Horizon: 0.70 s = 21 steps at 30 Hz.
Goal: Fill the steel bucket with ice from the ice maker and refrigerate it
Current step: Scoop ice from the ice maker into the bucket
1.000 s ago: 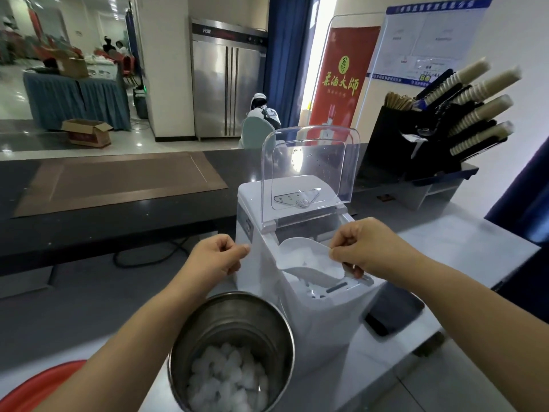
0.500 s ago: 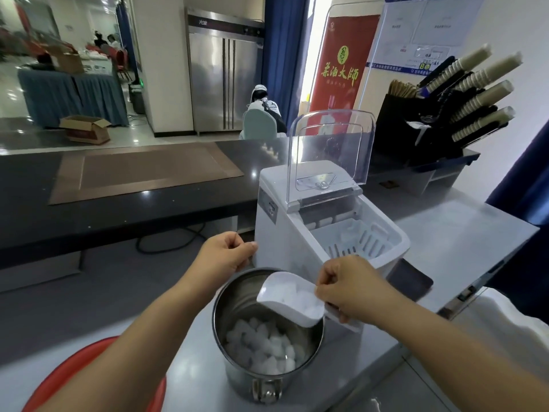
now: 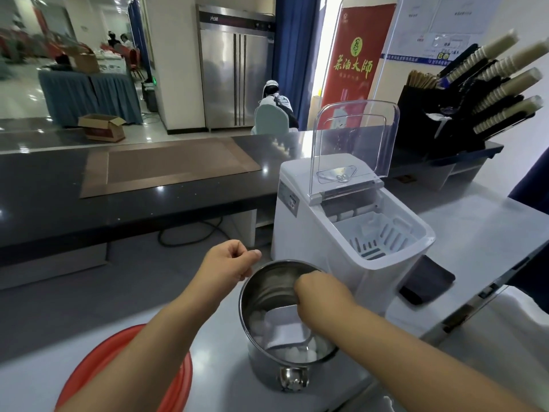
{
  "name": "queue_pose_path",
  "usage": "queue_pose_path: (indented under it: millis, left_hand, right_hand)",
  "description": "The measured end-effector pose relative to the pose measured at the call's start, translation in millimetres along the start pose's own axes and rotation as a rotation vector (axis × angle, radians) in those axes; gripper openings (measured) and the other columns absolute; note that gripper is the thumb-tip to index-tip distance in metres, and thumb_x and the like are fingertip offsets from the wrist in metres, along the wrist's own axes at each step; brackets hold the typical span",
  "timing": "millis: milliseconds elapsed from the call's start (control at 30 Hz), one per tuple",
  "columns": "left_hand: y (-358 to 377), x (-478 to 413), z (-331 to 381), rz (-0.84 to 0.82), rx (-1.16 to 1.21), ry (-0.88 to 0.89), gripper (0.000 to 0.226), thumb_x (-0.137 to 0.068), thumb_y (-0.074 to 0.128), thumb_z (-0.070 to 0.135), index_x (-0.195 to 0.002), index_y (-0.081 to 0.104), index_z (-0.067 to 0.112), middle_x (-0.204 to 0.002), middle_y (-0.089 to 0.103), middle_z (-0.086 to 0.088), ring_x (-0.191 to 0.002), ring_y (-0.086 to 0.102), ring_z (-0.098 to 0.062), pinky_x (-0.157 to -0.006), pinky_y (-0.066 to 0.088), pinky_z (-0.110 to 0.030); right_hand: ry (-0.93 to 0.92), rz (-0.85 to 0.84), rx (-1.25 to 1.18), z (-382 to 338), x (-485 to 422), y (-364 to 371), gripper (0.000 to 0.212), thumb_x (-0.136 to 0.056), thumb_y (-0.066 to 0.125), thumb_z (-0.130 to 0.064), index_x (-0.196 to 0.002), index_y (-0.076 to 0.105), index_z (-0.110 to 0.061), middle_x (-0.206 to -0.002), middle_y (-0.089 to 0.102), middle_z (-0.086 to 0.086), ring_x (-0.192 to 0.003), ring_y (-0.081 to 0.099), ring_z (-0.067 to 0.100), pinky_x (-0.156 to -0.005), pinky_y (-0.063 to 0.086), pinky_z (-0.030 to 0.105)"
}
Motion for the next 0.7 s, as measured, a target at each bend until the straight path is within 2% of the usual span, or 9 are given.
queue_pose_path:
  millis: [100, 200, 333, 500, 600, 700]
  left_hand:
    - [-2, 1, 1, 0.001, 0.000, 0.003, 0.030, -0.085, 0.066, 0.017, -0.062, 0.049, 0.011, -0.050, 0.057, -0.002, -0.047, 0.050, -0.008, -0.048, 0.043, -0.013]
    - [-1, 1, 2, -0.014, -0.005, 0.000, 0.027, -0.086, 0.065, 0.018, -0.065, 0.050, 0.010, -0.053, 0.057, -0.002, -0.050, 0.051, -0.010, -0.051, 0.045, -0.016]
    - [4, -2, 4, -0.030, 0.022, 0.005, 0.028, -0.086, 0.066, 0.018, -0.064, 0.050, 0.010, -0.050, 0.057, 0.001, -0.052, 0.051, -0.013, -0.054, 0.046, -0.020]
    - [14, -16, 14, -0.030, 0.076, 0.021, 0.028, -0.087, 0.065, 0.021, -0.065, 0.052, 0.009, -0.051, 0.057, 0.000, -0.056, 0.053, -0.016, -0.061, 0.048, -0.028]
    - [29, -25, 18, -0.049, 0.082, 0.026, 0.029, -0.087, 0.065, 0.024, -0.064, 0.053, 0.012, -0.050, 0.058, 0.002, -0.053, 0.053, -0.012, -0.058, 0.049, -0.025]
    - [47, -32, 19, -0.086, 0.102, 0.039, 0.028, -0.085, 0.067, 0.026, -0.063, 0.053, 0.014, -0.051, 0.059, 0.001, -0.051, 0.054, -0.009, -0.055, 0.049, -0.022]
  right_hand:
    - [-0.038, 0.063, 0.110, -2, 1, -9, 0.022, -0.084, 0.051, -0.006, -0.098, 0.066, -0.014, -0.101, 0.065, 0.008, -0.093, 0.062, 0.029, -0.065, 0.037, 0.027]
    - [-0.071, 0.128, 0.165, 1, 3, -20, 0.020, -0.086, 0.050, -0.007, -0.096, 0.065, -0.016, -0.097, 0.066, 0.006, -0.091, 0.064, 0.027, -0.062, 0.033, 0.026]
    - [-0.058, 0.241, 0.095, 12, 13, -42, 0.015, -0.090, 0.047, -0.016, -0.097, 0.059, -0.021, -0.095, 0.065, 0.004, -0.087, 0.062, 0.028, -0.062, 0.034, 0.028]
    - [-0.043, 0.404, 0.044, 33, 28, -78, 0.014, -0.093, 0.042, -0.027, -0.095, 0.055, -0.025, -0.084, 0.063, 0.001, -0.075, 0.058, 0.026, -0.059, 0.035, 0.028]
    - [0.007, 0.458, 0.004, 57, 30, -101, 0.012, -0.093, 0.042, -0.029, -0.092, 0.053, -0.026, -0.078, 0.058, -0.002, -0.071, 0.053, 0.023, -0.058, 0.039, 0.029]
    - [0.097, 0.511, -0.020, 88, 29, -120, 0.010, -0.091, 0.042, -0.030, -0.087, 0.051, -0.027, -0.074, 0.054, -0.003, -0.069, 0.048, 0.024, -0.053, 0.029, 0.029]
Point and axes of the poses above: each hand's wrist, its own x-axis away from the middle knuckle, its own y-axis out of the palm, z = x × y, the point moved 6 cm from there along -x, towards the middle knuckle
